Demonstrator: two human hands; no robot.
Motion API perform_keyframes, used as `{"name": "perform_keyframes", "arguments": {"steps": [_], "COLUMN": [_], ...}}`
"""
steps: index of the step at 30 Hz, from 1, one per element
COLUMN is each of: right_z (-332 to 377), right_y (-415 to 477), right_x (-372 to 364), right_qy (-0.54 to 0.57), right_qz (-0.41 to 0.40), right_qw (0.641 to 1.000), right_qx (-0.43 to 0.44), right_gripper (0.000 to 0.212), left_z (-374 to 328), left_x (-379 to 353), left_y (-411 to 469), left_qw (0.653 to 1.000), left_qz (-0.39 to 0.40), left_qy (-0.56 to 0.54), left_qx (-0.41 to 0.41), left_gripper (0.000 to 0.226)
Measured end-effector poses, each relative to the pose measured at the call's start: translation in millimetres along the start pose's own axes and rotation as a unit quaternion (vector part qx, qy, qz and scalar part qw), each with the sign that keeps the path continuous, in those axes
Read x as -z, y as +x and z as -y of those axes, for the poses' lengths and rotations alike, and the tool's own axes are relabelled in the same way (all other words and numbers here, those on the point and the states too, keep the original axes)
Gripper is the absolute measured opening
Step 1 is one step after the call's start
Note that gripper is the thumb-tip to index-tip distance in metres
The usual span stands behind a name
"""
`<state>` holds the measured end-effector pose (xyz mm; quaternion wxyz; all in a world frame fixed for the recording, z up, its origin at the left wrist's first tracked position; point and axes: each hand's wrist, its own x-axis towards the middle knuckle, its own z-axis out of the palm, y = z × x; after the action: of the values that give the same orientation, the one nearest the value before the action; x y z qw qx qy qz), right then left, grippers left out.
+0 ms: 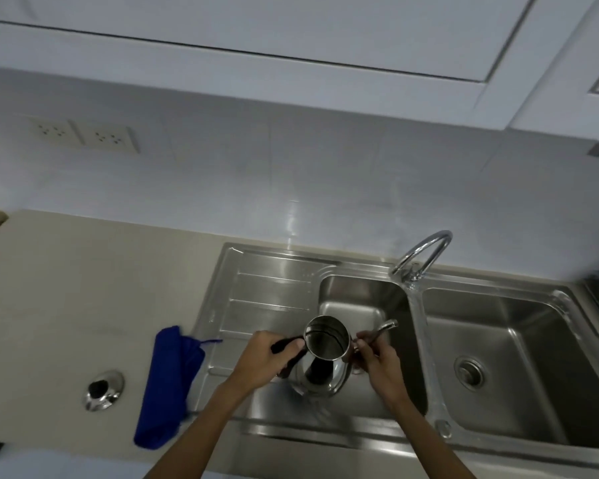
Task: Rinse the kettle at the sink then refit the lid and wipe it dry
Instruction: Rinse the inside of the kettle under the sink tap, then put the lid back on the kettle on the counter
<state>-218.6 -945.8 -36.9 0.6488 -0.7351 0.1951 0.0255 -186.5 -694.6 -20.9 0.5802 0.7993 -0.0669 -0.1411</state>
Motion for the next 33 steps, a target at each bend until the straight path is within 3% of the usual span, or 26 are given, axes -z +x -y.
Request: {"name": "perform_keyframes", "arguments": {"steps": [4, 8, 15, 19, 25, 33], "right_z": [15.6, 27.7, 47.8, 61.3, 76.0, 60.7], "right_y": [-19.5, -33.1, -36.6, -25.5, -19.6, -14.7], "right_x": [-59.3, -121.1, -223.0, -275.3, -355.4, -462.8], "right_qy": [0.019, 0.041, 0.038, 0.05, 0.075, 0.083], "right_qz": [-0.009, -0.023, -0.03, 0.005, 0.046, 0.035], "right_qw": [1.0, 0.999, 0.999, 0.999, 0.996, 0.995], "right_qx": [0.024, 0.008, -0.005, 0.011, 0.009, -0.043], "right_gripper": [0.009, 0.012, 0.009, 0.011, 0.01, 0.012], "left_z": [11.9, 14.9, 25.0, 34.7, 69.4, 119.5], "left_x": [67.5, 133.9, 242.4, 293.5, 345.7, 425.8], "left_y": [-16.4, -30.6, -41.7, -47.1, -54.2, -61.8], "left_qw": [1.0, 0.998, 0.997, 0.999, 0.991, 0.991], "left_qz": [0.025, 0.067, 0.076, 0.034, -0.127, -0.119], "left_qy": [-0.013, -0.008, 0.012, -0.001, 0.011, 0.035], "left_qx": [-0.011, -0.012, -0.022, -0.011, 0.031, 0.045], "left_gripper": [0.053, 0.038, 0.04, 0.047, 0.07, 0.065]}}
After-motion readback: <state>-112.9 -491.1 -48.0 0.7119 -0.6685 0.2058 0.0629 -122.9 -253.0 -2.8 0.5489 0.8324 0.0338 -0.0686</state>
